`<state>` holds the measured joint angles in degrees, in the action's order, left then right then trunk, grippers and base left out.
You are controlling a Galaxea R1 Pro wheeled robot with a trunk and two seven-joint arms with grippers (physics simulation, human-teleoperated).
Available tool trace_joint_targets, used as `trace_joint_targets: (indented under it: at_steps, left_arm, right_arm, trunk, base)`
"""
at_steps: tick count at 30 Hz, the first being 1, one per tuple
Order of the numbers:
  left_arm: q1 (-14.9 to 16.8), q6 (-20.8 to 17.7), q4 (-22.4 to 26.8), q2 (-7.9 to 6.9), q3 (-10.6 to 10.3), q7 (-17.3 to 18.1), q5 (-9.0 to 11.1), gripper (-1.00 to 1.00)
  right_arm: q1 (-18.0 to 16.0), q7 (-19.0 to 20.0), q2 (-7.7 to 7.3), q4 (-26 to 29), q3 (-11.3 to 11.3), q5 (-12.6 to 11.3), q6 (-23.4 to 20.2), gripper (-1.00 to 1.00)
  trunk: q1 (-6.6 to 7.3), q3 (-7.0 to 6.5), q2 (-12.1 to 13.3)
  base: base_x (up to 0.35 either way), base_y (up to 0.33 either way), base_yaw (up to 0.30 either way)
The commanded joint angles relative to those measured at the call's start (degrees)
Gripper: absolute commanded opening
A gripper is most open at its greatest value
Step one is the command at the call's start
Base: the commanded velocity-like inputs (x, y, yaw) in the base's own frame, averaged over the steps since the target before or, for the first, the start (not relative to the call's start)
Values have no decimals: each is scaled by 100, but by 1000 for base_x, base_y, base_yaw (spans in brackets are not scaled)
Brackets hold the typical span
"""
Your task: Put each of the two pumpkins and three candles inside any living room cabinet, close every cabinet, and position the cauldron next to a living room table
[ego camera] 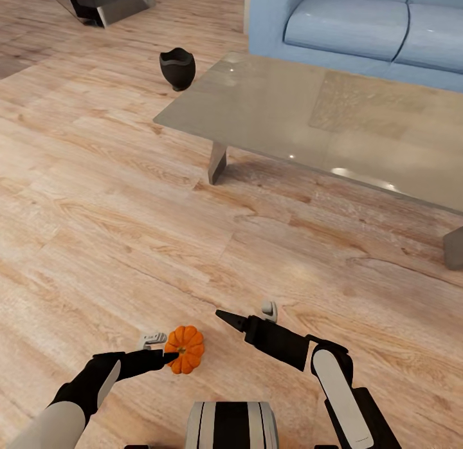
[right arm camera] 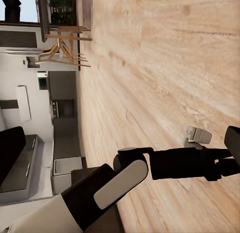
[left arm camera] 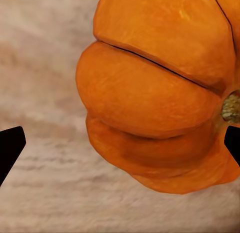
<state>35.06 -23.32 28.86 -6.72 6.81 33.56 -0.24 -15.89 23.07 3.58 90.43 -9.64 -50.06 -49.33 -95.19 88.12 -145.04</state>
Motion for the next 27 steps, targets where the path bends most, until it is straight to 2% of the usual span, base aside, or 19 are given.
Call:
trace_joint_targets:
  at_steps: [1,18,27]
  left_arm:
    - [1,-50,6,4,31,28,-3,100]
    - [1,-50,6,4,31,28,-3,100]
    - [1,-47,6,12,22,20,-3,100]
  right_arm:
    - [-2,22,3,1,6,14,-24,100]
    - [-2,22,3,1,6,14,-24,100]
    - [-2,22,3,1,6,14,-24,100]
  trunk:
    - [1,3,-1]
    - [1,3,-1]
    - [1,3,-1]
  base:
    - [0,0,0]
    - [94,-3,0]
    - [13,-63,0]
